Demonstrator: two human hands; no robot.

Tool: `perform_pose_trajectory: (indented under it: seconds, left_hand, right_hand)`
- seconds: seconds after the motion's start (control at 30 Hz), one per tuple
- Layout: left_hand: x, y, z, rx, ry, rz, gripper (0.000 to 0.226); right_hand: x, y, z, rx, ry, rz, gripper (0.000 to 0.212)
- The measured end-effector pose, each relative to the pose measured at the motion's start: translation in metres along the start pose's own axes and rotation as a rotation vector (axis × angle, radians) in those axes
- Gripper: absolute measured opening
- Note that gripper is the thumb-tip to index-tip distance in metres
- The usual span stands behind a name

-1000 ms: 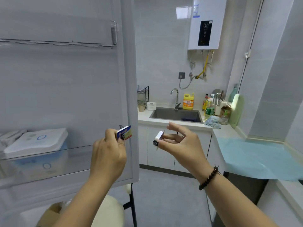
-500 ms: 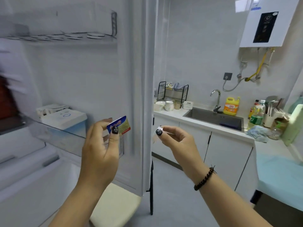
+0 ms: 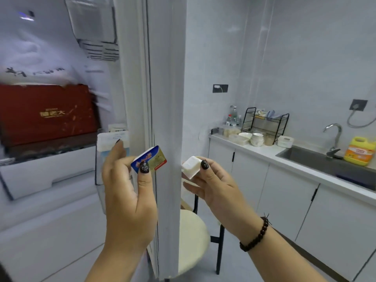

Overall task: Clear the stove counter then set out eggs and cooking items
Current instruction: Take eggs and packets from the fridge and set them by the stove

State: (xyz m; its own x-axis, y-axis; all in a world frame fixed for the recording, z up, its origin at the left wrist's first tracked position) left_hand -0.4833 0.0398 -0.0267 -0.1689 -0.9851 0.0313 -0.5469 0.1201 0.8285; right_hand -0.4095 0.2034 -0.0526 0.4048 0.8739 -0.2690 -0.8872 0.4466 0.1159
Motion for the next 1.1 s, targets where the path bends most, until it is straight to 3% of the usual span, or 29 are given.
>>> perform_pose_trajectory:
  seconds: [0.13, 0.3, 0.43, 0.57, 0.67, 0.8, 0.97, 1.1]
  left_hand:
    - [0.03, 0.003, -0.008, -0.053, 0.064, -0.075, 0.019]
    - [0.062, 0.001, -0.02, -0.28, 0.095, -0.148, 0.019]
    - [0.072, 0.005, 0.0, -0.087, 0.035, -0.114, 0.018]
    - [0.084, 0.013, 0.035, 0.049, 0.018, -0.138, 0.023]
    - [0.091, 0.02, 0.068, 0.131, 0.041, -0.157, 0.03]
    - [0.099, 0.033, 0.119, 0.254, 0.061, -0.162, 0.022]
    - [0.111, 0.051, 0.168, 0.29, 0.091, -0.163, 0.021]
    - [0.12, 0.066, 0.201, 0.283, 0.111, -0.14, 0.02]
  right_hand:
    - [-0.028, 0.004, -0.001, -0.015, 0.024, 0.147, 0.052]
    - [-0.059, 0.022, -0.009, -0.031, 0.063, 0.231, 0.07]
    - [-0.079, 0.037, -0.017, -0.04, 0.085, 0.217, 0.076]
    - [-0.092, 0.052, -0.024, -0.052, 0.074, 0.191, 0.062]
    - [-0.105, 0.066, -0.029, -0.043, 0.037, 0.205, 0.075]
    - [-0.123, 0.093, -0.04, -0.049, -0.019, 0.158, 0.052]
    - [-0.138, 0.129, -0.058, -0.041, -0.124, 0.084, 0.038]
    - [-0.152, 0.162, -0.073, -0.055, -0.162, 0.053, 0.04]
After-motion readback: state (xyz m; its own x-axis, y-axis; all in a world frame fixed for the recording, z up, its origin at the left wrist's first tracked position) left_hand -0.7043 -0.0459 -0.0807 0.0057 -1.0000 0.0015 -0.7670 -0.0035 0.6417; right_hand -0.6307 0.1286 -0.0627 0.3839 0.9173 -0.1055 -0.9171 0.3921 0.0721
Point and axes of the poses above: each hand's wrist, its own y-axis towards the middle knuckle, its own x-axis out of the back of the hand, z = x × y, the point moved 5 cm from there along y, towards the middle knuckle, and after that the axes turned 9 degrees about -x, right-handed, at the moved point
